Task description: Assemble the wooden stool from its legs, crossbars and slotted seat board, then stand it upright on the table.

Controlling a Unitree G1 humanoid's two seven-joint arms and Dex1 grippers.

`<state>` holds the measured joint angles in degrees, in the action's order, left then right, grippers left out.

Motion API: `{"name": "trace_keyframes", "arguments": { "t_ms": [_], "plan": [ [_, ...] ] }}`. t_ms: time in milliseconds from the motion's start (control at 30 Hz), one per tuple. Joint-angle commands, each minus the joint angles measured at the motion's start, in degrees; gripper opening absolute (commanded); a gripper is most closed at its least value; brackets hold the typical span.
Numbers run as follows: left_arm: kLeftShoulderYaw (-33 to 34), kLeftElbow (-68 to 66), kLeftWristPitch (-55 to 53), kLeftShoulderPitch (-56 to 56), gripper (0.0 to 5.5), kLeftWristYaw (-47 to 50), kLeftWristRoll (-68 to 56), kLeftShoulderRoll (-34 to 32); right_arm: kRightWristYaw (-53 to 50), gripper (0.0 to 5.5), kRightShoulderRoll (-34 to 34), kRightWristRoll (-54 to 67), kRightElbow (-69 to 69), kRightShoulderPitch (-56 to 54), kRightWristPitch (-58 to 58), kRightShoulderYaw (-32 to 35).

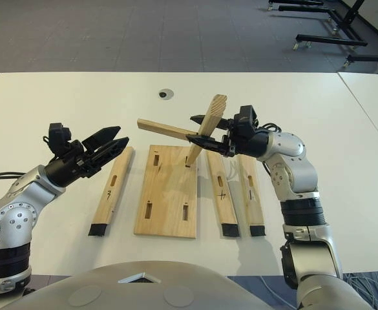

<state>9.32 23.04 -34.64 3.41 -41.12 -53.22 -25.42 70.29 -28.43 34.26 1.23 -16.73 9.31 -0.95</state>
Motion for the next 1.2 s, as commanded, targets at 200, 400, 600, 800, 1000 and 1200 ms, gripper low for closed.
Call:
{"name": "trace_keyframes", "arguments": {
  "t_ms": [200,400,600,800,1000,1200],
  "plan": [
    [-0.96,1.09,-0.09,-0.52,3.59,0.43,0.70,0.08,4.99,2.05,-1.76,-3.52,9.08,-1.78,1.14,-2.65],
    [-1.42,0.96,0.46,-0.36,3.59,0.71,1.21,0.34,8.57,2.05,-3.30,-4.79,12.61,-4.55,0.32,-4.09],
    [-1.74,1.11,1.16,0.03,3.59,1.00,1.48,0.84,10.86,2.05,-3.98,-6.15,14.82,-7.23,-0.40,-5.19],
    [-2.29,1.67,1.63,0.30,3.59,1.62,1.97,1.65,11.69,2.05,-4.19,-7.54,17.54,-9.49,-0.99,-6.13],
    [-2.78,2.61,1.52,0.45,3.59,2.42,2.40,2.53,7.59,2.05,-3.55,-8.12,19.75,-12.34,4.06,-6.59],
    [-2.82,3.30,1.55,0.60,3.59,3.40,2.43,3.08,3.49,3.32,-2.09,-4.53,17.69,-13.29,9.05,-1.32]
  ]
}}
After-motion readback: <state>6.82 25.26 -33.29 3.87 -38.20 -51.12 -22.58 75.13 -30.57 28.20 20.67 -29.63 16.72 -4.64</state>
